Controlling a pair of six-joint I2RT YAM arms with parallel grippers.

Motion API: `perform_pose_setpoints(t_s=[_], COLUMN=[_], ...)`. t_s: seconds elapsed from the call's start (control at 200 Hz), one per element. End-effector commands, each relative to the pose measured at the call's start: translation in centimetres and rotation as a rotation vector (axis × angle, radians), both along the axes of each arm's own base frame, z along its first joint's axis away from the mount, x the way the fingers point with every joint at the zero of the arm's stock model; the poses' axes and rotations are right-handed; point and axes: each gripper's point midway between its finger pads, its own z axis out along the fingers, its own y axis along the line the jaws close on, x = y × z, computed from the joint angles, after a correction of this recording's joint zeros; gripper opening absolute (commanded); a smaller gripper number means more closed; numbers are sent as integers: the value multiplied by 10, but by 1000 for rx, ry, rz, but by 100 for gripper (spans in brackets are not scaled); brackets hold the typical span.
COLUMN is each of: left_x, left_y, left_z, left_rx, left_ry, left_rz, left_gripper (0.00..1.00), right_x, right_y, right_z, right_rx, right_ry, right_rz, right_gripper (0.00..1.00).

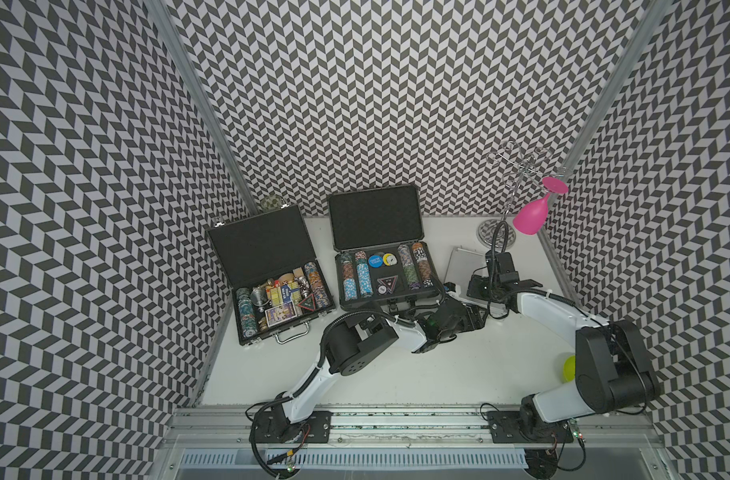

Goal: Close the poker set cases
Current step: Fasten the fastener on the poker set case.

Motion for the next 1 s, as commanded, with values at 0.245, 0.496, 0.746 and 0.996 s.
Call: perform_pose_setpoints(t_s=[0.245,0.496,0.746,0.996], left_x=[-10,0,16,21], left_y=[43,47,42,38], left_z=[20,25,15,-9], left_rx=[49,39,58,143], left_ry=[-66,-67,-19,50], left_rz=[11,13,30,35], left_gripper=[82,83,84,80], right_x=[-90,-90,-89,-87], right_y=[-5,-4,-5,-5], right_z=[-73,-74,-71,-69], right_rx=[-48,-45,-50,-51], right_ry=[434,436,430,427], right_rz=[26,27,31,34], right_gripper=[0,0,0,0])
